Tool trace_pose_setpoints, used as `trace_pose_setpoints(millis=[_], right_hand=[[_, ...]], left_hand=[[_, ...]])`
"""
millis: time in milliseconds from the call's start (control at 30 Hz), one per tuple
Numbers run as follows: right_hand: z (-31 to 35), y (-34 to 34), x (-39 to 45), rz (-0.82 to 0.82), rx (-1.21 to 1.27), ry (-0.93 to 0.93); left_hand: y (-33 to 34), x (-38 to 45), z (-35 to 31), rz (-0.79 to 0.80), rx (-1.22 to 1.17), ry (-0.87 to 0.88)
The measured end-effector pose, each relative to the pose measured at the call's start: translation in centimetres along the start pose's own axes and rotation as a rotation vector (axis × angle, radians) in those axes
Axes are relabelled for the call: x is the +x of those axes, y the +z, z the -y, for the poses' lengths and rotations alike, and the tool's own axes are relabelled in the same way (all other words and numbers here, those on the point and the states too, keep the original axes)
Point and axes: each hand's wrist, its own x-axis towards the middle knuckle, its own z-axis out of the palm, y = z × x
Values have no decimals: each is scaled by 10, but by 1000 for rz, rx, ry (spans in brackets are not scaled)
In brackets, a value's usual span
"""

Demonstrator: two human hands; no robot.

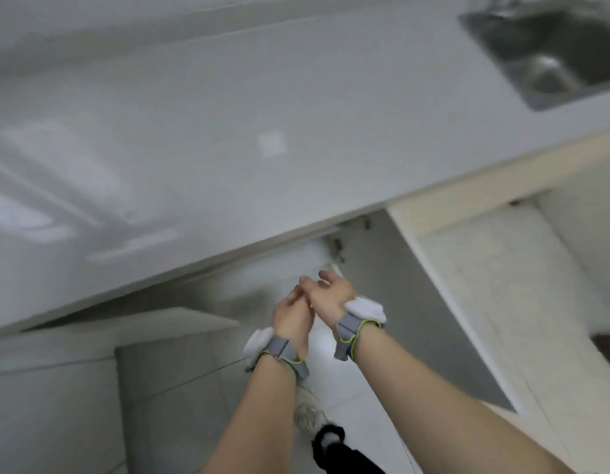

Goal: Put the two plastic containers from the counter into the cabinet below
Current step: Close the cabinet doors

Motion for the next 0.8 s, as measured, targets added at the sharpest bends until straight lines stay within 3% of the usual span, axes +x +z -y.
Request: trace_pose_setpoints(millis=[200,333,467,633,800], right_hand=[[-38,-168,5,-419,87,-61],[-93,-238,-12,-492,39,-15],[-159,-264,-23,-405,-222,213],[-178,-258,-35,-200,-371,200],[-186,-192,-33,46,-140,259]], left_hand=[[108,-20,35,218,275,24],[158,-21,78,237,472,19],[187,-31,116,283,651,113],[169,-42,143,317,725,207],[95,-46,129,292,730,259]])
